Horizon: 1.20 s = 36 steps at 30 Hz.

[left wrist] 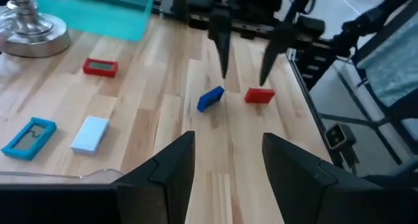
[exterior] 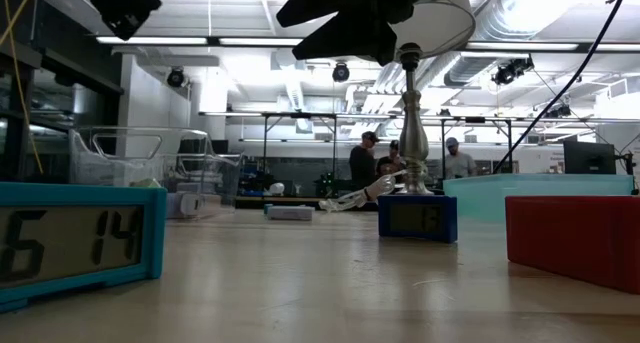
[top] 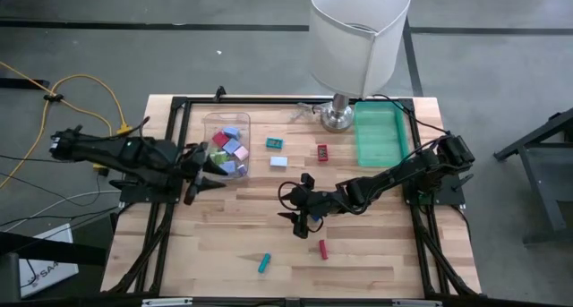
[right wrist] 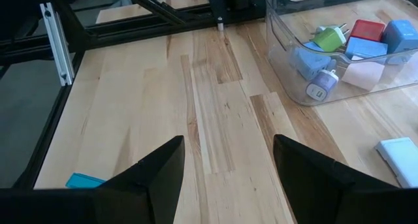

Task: Pick & Place Office items
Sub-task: Put the blue mini digital clock into the light blue bin

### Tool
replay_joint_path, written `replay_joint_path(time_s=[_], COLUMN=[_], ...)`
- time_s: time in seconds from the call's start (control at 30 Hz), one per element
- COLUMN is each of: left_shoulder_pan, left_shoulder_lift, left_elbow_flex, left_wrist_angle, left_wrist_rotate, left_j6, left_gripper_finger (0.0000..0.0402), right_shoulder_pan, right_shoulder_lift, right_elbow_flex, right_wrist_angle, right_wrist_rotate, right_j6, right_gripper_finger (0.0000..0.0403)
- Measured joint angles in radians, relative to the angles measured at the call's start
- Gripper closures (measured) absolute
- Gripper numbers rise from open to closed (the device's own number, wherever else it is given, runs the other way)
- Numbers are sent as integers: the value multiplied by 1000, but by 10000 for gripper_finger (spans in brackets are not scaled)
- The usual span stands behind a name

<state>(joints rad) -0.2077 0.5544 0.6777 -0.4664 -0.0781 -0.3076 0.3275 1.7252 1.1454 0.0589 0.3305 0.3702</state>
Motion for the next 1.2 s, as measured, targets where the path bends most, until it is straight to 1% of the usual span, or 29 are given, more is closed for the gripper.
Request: replay_joint_path(time_s=[0.2,0.3,0.4,0.63,0.77,0.97,1.2], left_shoulder_pan=[-105,-149,-192,-274,-298,-339,-381], left_shoulder_lift=[-33,-54,-84,-151,-188,-272,-356], left_elbow_flex=[-54,-99,-154,-278,-310,-314,-315], left_wrist_angle=[4,24,94,247,245,213,173], left_wrist_rotate=[-34,-78,-111,-125,-153,-153,-195], left_j6=[0,0,1,27,32,91,121], left_gripper_finger=[229,229,229,229,229,229,229], right_shoulder_pan=[0,0,0,0,0,0,0], right_shoulder_lift=[0,0,0,0,0,0,0], right_elbow_flex=[0,0,0,0,0,0,0], right_wrist_angle=[1,2,2,2,2,2,2], right_wrist_rotate=[0,-1,-1,-1,-1,-1,-1], right_j6=[0,0,0,0,0,0,0], right_gripper_finger=[182,182,182,182,182,182,182])
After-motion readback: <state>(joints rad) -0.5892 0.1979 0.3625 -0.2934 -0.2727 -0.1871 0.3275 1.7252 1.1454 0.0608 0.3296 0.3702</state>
